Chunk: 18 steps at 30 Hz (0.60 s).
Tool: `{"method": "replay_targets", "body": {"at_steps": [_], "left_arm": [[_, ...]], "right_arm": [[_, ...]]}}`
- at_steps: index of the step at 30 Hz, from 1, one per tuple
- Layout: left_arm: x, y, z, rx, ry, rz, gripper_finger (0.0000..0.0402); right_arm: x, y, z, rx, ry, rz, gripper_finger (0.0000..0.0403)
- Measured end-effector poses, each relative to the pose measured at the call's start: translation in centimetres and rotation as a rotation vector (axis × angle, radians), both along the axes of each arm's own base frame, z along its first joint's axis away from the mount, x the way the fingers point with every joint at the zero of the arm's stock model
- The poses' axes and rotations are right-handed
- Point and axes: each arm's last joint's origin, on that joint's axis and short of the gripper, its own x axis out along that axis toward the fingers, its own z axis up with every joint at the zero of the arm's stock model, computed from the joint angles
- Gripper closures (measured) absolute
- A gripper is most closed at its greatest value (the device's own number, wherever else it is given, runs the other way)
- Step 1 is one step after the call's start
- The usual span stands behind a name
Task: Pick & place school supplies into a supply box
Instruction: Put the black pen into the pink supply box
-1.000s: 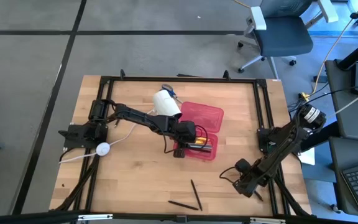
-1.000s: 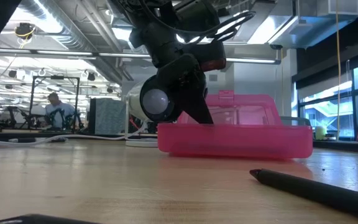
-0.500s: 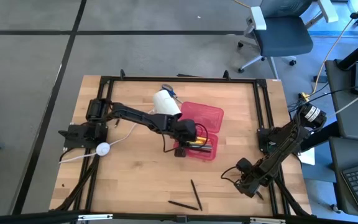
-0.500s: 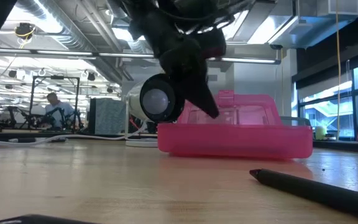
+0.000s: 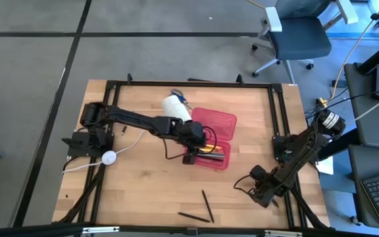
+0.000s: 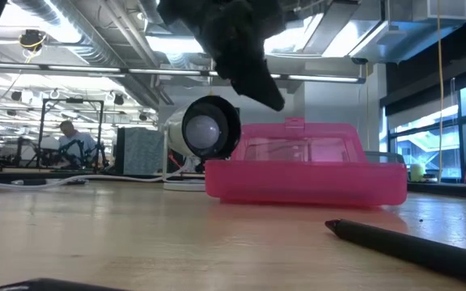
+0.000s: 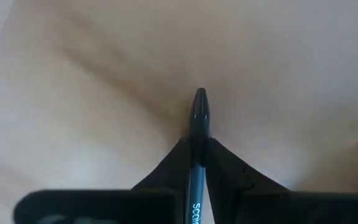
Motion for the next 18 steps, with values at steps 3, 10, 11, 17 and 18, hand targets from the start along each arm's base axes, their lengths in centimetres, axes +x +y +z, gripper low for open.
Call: {"method": "replay_targets", "body": {"at_steps": [3,10,11,17,18], "left_arm": [[-0.7,0.0,0.1,0.002,0.061,0.001,0.0309],[-2.6,0.1,0.5,-0.031,0.207,0.052,0.0309],[-2.8,0.1,0.4,-0.034,0.223,0.058,0.0309],[-4.4,0.1,-0.2,-0.074,0.404,0.143,0.0309],[-4.6,0.2,-0.3,-0.082,0.436,0.165,0.0309]], "right_arm": [[0.2,0.2,0.6,-0.008,0.004,0.020,0.0366],[0.7,0.7,2.3,-0.049,-0.012,0.053,0.0361],[0.8,0.8,2.6,-0.061,-0.026,0.071,0.0360],[2.5,1.1,4.7,-0.150,-0.189,0.184,0.0364],[2.9,1.0,5.1,-0.177,-0.217,0.203,0.0364]]}}
